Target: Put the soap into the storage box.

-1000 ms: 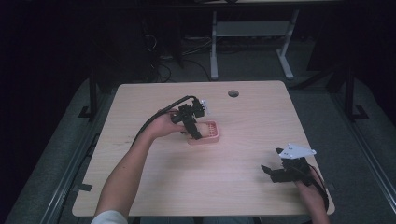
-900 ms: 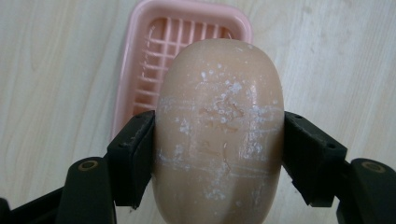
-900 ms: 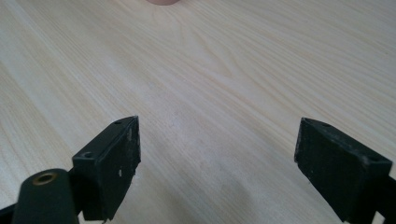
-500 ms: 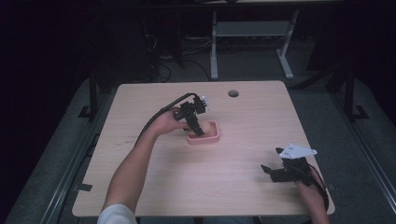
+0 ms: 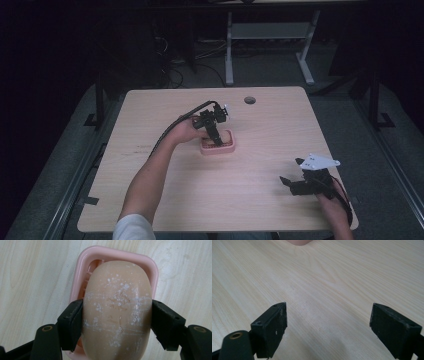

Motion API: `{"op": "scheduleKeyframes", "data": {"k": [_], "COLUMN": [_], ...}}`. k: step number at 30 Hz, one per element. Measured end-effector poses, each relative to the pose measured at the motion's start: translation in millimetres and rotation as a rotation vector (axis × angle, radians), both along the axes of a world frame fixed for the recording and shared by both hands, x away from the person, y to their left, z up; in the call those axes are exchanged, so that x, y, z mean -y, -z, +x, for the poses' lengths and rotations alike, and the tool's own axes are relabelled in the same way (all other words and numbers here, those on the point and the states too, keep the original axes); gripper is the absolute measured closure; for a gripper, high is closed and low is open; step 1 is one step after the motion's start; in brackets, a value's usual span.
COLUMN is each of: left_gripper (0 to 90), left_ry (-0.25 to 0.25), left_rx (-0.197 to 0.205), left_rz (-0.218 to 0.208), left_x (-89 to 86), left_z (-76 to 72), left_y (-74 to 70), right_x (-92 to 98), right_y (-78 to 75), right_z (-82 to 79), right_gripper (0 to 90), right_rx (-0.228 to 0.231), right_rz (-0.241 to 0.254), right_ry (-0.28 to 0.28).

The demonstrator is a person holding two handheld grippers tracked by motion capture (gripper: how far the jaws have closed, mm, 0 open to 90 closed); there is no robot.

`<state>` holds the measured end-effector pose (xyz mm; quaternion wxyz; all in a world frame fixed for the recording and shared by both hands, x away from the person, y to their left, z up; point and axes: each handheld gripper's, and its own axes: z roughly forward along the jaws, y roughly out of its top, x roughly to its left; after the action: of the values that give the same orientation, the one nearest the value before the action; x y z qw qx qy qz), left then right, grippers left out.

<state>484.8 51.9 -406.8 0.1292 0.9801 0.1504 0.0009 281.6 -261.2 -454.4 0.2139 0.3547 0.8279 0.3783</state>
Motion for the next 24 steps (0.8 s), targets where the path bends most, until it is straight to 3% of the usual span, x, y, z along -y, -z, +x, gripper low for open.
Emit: {"op": "scheduleKeyframes", "data": {"k": [24], "left_gripper": [31.3], "left_ry": [-0.001], "left_rx": [-0.004], "left_rz": [0.017], "left_x": [3.0], "left_z": [2.1], "left_y": [6.1], "right_x": [-1.0], "right_y": [0.0], "right_z": [-0.2], "right_gripper": [13.8], "right_rx": [-0.004], "right_rz": [0.0], "right_ry": [-0.001]}}
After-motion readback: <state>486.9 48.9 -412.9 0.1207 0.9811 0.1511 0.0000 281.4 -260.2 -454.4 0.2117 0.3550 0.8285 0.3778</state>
